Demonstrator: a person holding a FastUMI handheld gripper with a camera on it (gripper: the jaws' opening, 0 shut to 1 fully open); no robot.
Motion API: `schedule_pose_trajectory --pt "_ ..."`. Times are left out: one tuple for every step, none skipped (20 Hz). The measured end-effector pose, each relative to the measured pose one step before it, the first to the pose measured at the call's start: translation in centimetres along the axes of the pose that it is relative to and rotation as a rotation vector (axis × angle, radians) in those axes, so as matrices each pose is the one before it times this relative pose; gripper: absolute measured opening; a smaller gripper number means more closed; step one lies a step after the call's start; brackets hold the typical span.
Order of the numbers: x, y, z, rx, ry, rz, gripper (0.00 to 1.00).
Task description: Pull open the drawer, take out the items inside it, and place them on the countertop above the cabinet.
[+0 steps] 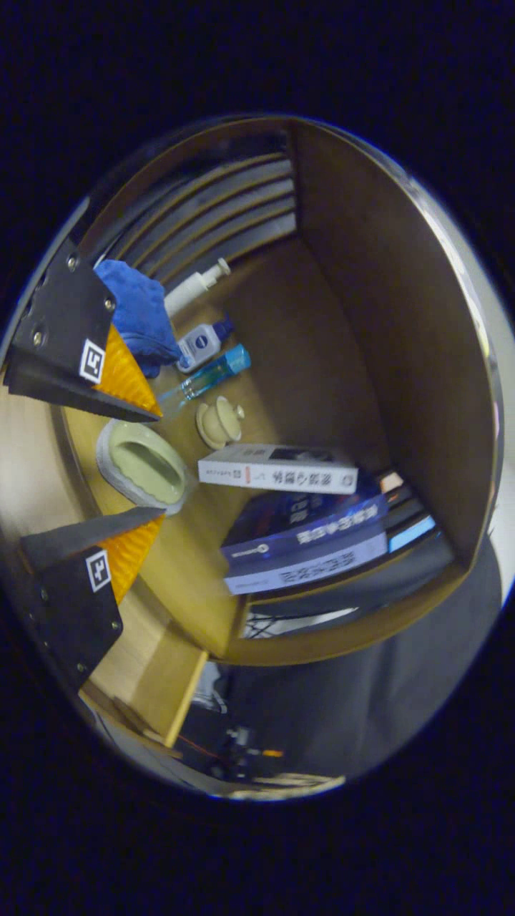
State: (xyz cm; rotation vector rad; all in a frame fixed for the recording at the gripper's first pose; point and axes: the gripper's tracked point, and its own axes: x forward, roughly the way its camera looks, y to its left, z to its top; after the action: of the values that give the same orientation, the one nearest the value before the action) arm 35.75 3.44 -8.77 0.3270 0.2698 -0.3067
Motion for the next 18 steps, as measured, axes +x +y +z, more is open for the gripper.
schedule_pose_trajectory --pt "-1.304 0.587 0.790 -0.04068 -0.04070 0.02471 0.72" --pt "-1.638 0.563 0.921 -0.02910 -0.04047 0.02346 0.78" --pt "-1.425 0.573 0.872 -0.01928 -0.04008 0.02581 0.85" --pt "-1.521 0.531 0.914 -0.01071 -0.04316 0.02817 0.92" --pt "-1.293 0.108 0.471 -0.01067 -0.03873 0.02052 0.91" --pt "-1.677 0.121 0.488 -0.01457 -0.02664 0.01350 0.92" --pt "-1.643 -0.061 0.332 -0.01502 -0.02731 0.00855 0.93" --pt "-1.496 0.205 0.416 -0.01343 -0.02759 0.01983 0.94" --pt "-1.336 0.229 0.484 -0.01154 -0.02995 0.01640 0.95" --pt "-1.209 -0.091 0.341 -0.00896 -0.02036 0.00716 0.95" --pt "-1.276 -0.245 0.047 -0.00561 -0.01036 -0.00076 0.96" --pt "-1.246 -0.262 -0.262 -0.00856 0.00681 0.00001 0.96" --pt "-1.117 -0.541 -0.447 -0.01280 0.00932 -0.01023 0.96" --pt "-0.961 -0.859 -0.652 -0.01757 0.01656 -0.02221 0.97" --pt "-0.951 -0.974 -0.906 -0.01388 0.01768 -0.02191 0.97" --pt "-0.750 -0.527 -0.912 -0.00106 0.01105 -0.00639 0.97" --pt "-0.376 -0.242 -1.148 0.00887 0.01468 0.00157 0.97" --pt "-0.594 -0.537 -1.317 0.01552 0.02344 0.00106 0.97"
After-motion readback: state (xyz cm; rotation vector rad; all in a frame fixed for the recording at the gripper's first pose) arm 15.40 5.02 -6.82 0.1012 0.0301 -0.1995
